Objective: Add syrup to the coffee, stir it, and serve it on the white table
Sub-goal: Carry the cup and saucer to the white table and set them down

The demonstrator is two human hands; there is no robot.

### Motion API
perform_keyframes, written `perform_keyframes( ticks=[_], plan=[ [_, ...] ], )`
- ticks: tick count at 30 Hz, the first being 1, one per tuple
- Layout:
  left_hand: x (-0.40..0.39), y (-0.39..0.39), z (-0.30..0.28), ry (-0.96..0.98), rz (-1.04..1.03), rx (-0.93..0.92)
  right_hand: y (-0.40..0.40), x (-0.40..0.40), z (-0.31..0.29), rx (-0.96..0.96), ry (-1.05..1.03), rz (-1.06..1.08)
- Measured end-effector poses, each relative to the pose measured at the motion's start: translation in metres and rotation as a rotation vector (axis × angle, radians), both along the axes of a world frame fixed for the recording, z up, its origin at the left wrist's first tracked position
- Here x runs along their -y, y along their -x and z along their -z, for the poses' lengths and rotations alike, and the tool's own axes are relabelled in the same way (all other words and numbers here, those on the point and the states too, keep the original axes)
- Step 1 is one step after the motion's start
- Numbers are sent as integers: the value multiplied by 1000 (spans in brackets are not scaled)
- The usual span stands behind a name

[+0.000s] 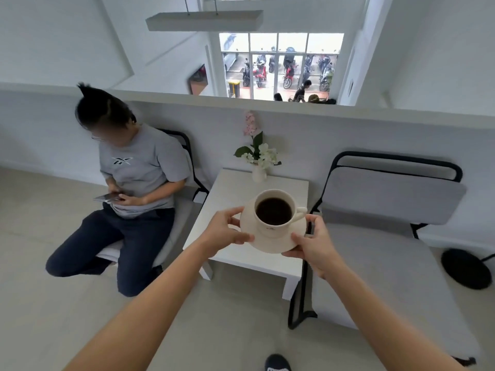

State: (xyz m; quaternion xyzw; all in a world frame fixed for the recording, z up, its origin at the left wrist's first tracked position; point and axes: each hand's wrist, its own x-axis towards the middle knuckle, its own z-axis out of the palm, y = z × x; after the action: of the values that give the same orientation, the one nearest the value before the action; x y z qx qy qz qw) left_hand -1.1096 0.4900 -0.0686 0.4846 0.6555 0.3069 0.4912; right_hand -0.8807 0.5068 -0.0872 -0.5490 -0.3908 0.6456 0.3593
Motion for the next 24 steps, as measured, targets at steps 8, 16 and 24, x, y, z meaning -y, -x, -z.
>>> perform_keyframes(
  ticks=[8, 16, 24],
  plan=[
    [-99, 66, 79, 72, 25, -15, 68, -89, 78, 81, 103, 29],
    [-195, 110, 175, 139, 127, 5, 112, -157, 163, 152, 180, 116],
    [-253, 128, 281, 216, 171, -24, 136, -204, 257, 253, 251, 86]
  ],
)
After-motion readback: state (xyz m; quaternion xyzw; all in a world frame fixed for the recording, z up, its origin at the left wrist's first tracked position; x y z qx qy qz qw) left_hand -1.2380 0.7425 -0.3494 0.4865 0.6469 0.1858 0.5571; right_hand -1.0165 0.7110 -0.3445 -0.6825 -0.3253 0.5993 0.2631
